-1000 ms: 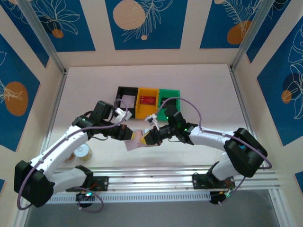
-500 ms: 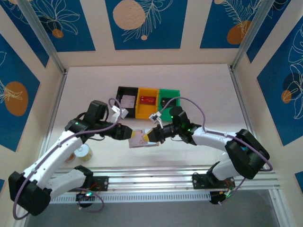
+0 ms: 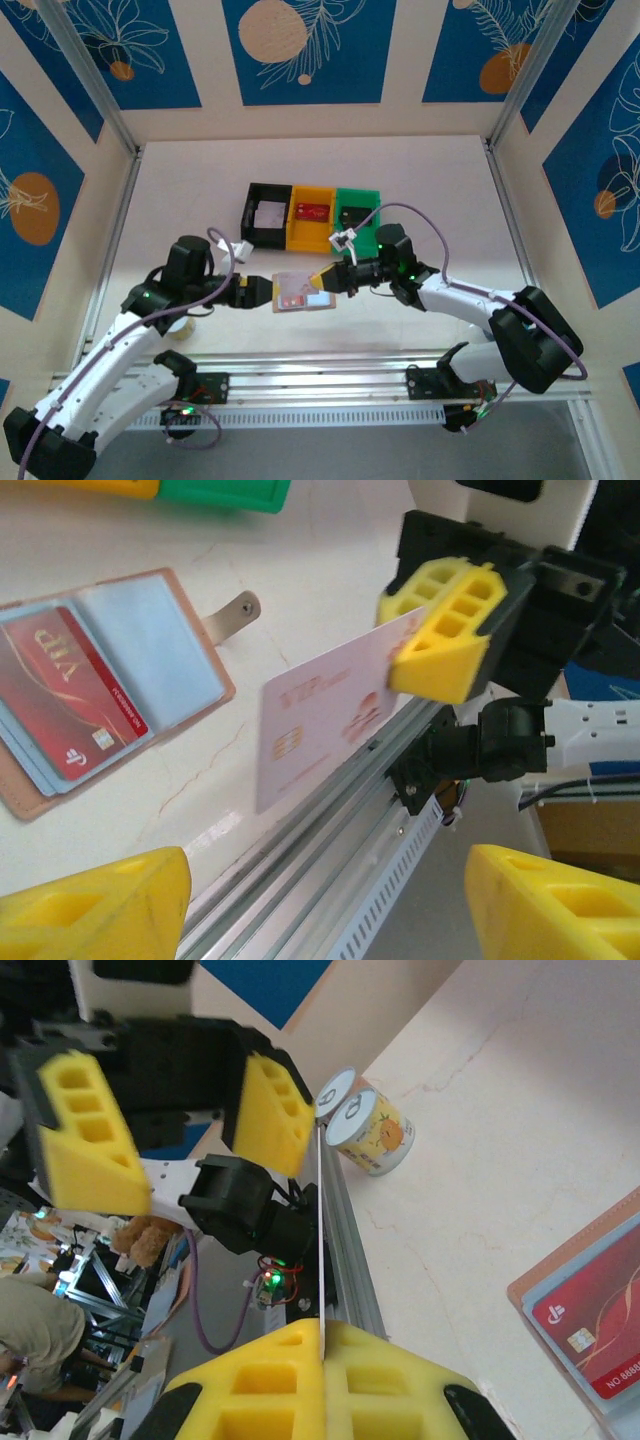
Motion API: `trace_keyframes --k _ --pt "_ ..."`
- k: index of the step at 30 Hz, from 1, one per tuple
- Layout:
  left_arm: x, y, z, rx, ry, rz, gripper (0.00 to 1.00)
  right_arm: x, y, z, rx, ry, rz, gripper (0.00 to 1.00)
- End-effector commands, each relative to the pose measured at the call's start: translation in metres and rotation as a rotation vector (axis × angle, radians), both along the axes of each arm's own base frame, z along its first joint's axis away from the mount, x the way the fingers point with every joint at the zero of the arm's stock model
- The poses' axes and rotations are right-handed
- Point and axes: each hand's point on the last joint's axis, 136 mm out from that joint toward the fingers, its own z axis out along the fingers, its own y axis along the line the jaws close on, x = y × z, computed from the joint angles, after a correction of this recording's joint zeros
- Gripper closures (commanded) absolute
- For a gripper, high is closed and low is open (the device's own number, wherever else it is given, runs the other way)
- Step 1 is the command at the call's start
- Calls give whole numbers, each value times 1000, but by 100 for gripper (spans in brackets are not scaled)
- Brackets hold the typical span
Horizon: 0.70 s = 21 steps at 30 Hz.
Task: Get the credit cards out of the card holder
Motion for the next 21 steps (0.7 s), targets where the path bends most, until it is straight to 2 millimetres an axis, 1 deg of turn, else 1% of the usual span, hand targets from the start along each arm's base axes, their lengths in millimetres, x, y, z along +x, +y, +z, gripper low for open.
trace_keyframes --k 1,7,12,15,21 --pt "9 -4 8 -104 -1 64 27 -3 -4 6 33 4 7 100" --pt "19 -10 18 -232 -17 107 28 -3 -3 6 51 28 31 100" --pt "23 -11 11 -247 -9 123 32 -5 -3 7 56 32 37 100" --pt "23 -12 9 -267 -4 127 37 -6 -2 7 57 35 44 100" --pt "22 -18 6 -297 12 107 44 -7 0 6 58 50 60 100"
